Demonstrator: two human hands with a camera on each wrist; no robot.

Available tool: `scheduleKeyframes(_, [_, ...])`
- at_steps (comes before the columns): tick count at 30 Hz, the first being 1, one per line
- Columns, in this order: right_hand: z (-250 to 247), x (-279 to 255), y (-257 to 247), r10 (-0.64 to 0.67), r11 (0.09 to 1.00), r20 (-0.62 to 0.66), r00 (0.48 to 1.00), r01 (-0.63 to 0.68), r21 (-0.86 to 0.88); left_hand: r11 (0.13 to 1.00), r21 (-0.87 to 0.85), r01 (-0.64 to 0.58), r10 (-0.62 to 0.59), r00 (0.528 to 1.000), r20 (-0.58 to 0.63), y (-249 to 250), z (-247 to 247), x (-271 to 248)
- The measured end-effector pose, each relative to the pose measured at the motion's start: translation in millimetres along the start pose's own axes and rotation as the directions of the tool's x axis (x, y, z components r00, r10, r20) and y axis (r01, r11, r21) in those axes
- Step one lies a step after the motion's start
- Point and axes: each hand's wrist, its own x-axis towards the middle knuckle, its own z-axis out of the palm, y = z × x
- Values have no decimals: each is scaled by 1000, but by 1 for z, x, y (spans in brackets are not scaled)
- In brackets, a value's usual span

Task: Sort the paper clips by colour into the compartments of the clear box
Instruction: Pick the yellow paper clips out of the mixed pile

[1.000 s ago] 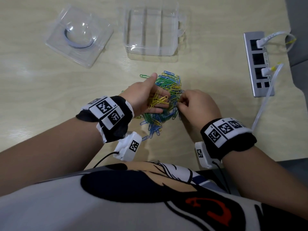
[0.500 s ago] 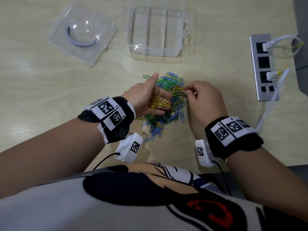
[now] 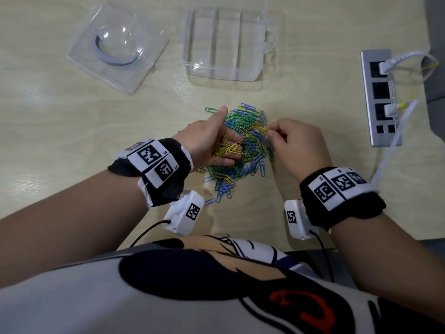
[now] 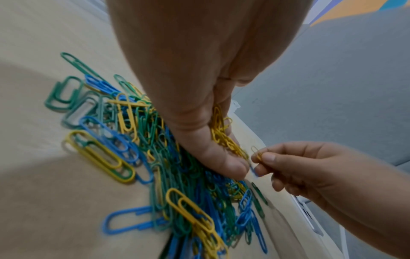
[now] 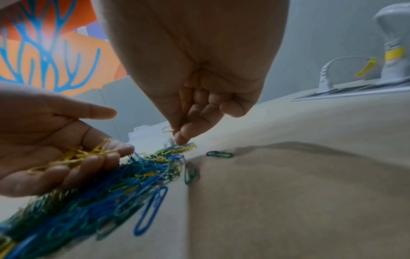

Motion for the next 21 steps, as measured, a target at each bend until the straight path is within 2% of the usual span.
scheduleKeyframes(5, [-4,-12,-13,-75,990,-49,996,81,115,1000,-1,-15,15,1000,12,1,6,-1])
scheduleKeyframes(9, [1,-24,-34,-158,953,5,988,151,261,999,-40,-36,37,999,12,0,10,-2])
scheduleKeyframes(11, [5,-28,-41,-216,954,15,976,208,216,997,-51,-54,54,999,3,-2,9,-3])
scheduleKeyframes(14, [7,-33,-44,-271,948,-54,961,276,158,998,-35,-52,52,999,-17,-2,1,-6])
scheduleKeyframes(16, [11,-36,-43,-265,961,45,963,261,93,999,-10,-34,33,999,-27,-3,-7,-9])
scheduleKeyframes(18, [19,-41,-42,-242,956,251,937,274,-102,1000,14,-22,22,999,-38,-5,-15,-11])
scheduleKeyframes(19, [24,-43,-43,-234,933,315,920,303,-192,1000,25,-19,20,999,-40,-7,-18,-12])
scheduleKeyframes(21, [32,-47,-45,-239,893,354,904,348,-285,999,36,-22,23,999,-38,-10,-22,-14])
